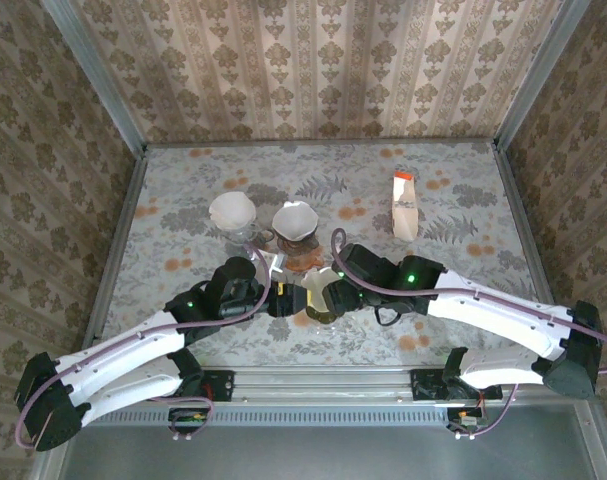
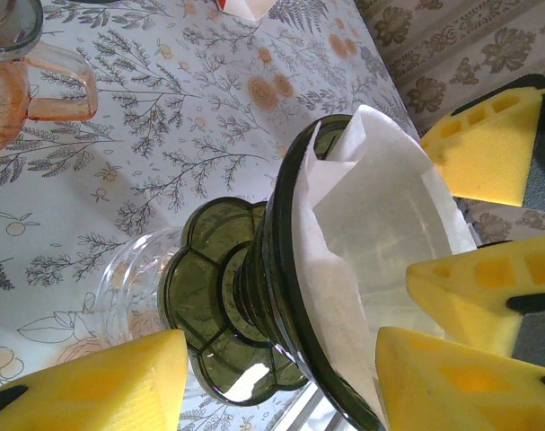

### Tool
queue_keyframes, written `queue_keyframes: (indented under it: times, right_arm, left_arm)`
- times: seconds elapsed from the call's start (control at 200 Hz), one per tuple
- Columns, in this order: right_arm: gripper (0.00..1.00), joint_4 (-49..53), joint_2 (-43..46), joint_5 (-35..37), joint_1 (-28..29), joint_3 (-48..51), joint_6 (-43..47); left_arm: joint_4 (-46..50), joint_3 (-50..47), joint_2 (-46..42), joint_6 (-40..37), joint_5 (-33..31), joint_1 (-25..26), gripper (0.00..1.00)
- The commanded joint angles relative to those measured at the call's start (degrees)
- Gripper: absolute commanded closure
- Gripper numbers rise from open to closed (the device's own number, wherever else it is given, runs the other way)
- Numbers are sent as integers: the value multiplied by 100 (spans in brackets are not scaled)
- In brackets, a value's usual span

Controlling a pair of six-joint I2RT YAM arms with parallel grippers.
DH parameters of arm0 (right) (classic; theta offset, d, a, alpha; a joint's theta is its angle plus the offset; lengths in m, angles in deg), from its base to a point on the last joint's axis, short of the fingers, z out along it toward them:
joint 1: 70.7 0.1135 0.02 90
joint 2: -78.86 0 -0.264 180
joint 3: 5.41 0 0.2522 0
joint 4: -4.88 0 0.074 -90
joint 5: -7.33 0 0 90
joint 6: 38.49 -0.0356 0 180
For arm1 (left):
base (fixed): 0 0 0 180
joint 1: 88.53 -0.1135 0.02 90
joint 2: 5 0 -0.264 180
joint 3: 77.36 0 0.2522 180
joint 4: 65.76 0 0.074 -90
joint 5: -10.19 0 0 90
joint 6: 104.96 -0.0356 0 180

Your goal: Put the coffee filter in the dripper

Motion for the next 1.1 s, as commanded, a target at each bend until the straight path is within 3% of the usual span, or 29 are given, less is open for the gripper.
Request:
queue_keyframes:
  times: [0.0,0.61,0.865,1.095]
  right_arm:
    - [27,-36,-64,-80,39,-23,93]
    - [29,-261,3,-564,179,6,346]
    - [26,33,-261,136,130,-471,380]
    - [27,119,-736,81,-181,-647,305]
  left_arm:
    - [-108,-71,40,35,-13,6,41]
    - [-136,-80,62,60,-4,15,42]
    - [-161,-72,72,74,5,10,42]
    - [-170,-44,120,57,38,10,42]
